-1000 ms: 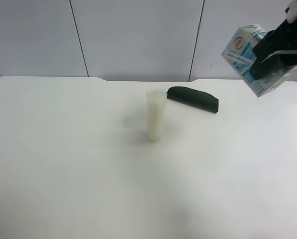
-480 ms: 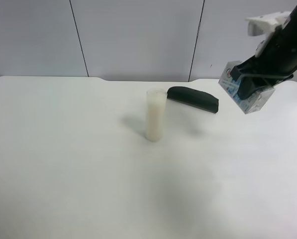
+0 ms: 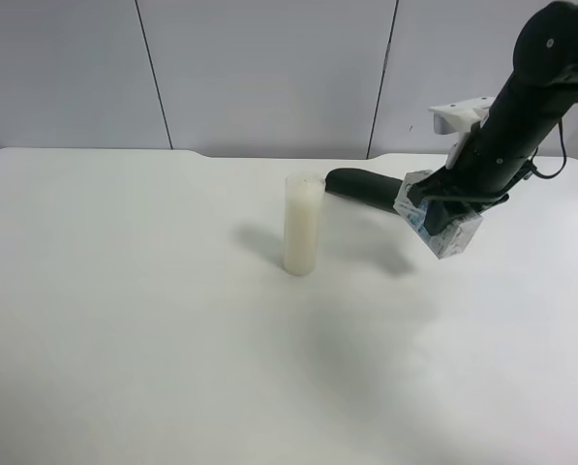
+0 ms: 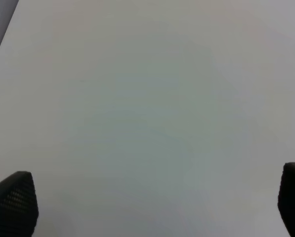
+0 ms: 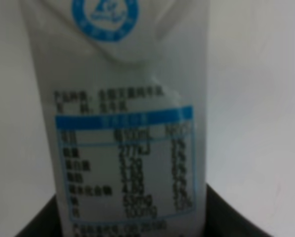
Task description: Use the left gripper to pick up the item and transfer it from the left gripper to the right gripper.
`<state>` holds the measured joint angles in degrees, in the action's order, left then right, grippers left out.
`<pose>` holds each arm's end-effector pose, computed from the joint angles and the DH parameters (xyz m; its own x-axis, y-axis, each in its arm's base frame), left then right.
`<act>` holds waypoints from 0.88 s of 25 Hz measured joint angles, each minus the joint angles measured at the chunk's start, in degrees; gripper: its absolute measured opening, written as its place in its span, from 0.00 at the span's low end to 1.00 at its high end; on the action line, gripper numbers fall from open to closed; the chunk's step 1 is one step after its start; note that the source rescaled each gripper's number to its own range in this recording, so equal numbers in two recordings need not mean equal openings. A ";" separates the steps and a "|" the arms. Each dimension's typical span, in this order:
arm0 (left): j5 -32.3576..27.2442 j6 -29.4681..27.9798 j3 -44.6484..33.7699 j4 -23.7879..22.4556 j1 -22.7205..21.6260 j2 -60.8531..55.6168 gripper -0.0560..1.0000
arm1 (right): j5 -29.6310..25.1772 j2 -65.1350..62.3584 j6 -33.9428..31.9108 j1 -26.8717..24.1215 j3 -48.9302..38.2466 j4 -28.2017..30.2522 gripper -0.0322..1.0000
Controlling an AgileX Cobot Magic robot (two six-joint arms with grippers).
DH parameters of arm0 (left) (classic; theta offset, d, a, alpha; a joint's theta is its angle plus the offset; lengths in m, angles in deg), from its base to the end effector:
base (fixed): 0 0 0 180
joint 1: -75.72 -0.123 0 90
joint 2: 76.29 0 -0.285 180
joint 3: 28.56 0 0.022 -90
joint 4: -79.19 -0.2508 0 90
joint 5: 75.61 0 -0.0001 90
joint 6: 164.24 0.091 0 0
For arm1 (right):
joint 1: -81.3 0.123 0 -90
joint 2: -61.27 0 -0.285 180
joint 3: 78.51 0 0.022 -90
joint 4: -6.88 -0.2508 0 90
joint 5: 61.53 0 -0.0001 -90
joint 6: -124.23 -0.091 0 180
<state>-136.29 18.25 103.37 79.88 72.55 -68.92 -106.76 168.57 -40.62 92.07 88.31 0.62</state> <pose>-0.0069 -0.0013 0.2798 -0.4410 0.0132 -0.8974 -0.0293 0.9991 0.0291 0.3274 0.0695 0.1990 -0.8964 -0.3595 -0.2593 -0.3789 0.9251 0.0271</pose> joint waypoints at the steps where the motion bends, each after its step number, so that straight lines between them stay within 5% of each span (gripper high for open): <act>1: 0.00 0.00 0.00 0.00 0.00 0.00 0.99 | 2.08 0.00 0.24 -0.04 -2.04 0.00 0.03; 8: 0.00 0.00 0.00 0.00 0.00 0.00 0.99 | 14.96 0.06 1.06 -0.18 -13.17 0.22 0.03; 15: 0.00 0.00 0.00 0.00 0.00 0.00 0.99 | 17.99 0.06 1.08 -0.18 -14.11 0.61 0.04; 17: 0.00 0.00 0.00 0.00 0.00 0.00 0.99 | 18.31 0.06 1.08 -0.18 -14.11 0.49 0.27; 20: 0.00 0.00 0.00 0.00 0.00 0.00 0.99 | 18.27 -0.02 0.60 -0.18 -14.11 0.11 0.83; 22: 0.00 0.00 0.00 0.00 0.00 0.00 0.99 | 18.00 -0.02 0.41 -0.18 -14.11 0.06 0.93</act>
<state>-136.29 18.25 103.37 79.88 72.55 -68.92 -88.76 168.55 -40.21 91.89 74.20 0.68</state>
